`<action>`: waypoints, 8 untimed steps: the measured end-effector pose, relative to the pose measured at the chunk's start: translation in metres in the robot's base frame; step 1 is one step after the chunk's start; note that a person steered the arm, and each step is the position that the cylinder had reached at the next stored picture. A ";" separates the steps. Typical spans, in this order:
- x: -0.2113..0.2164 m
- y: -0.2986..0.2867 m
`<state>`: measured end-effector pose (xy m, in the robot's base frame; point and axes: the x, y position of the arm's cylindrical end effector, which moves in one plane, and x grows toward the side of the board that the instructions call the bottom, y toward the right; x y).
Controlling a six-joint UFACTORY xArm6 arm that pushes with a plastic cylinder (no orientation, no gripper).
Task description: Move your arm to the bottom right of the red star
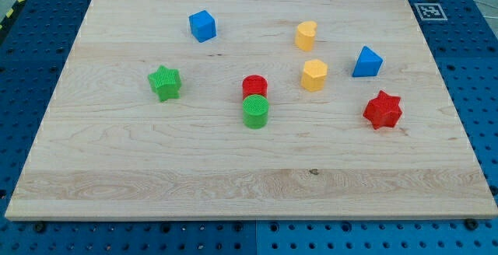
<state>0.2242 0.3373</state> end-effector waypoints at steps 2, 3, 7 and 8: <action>0.006 -0.003; 0.014 -0.003; 0.092 -0.007; 0.122 -0.020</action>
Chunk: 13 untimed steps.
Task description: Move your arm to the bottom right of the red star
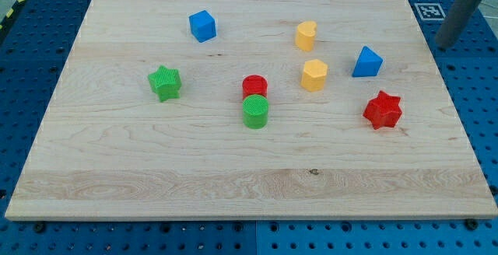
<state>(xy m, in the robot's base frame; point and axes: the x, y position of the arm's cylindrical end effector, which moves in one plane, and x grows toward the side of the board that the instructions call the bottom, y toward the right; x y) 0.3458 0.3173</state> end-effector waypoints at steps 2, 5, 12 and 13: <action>0.042 -0.019; 0.090 -0.019; 0.213 -0.069; 0.213 -0.075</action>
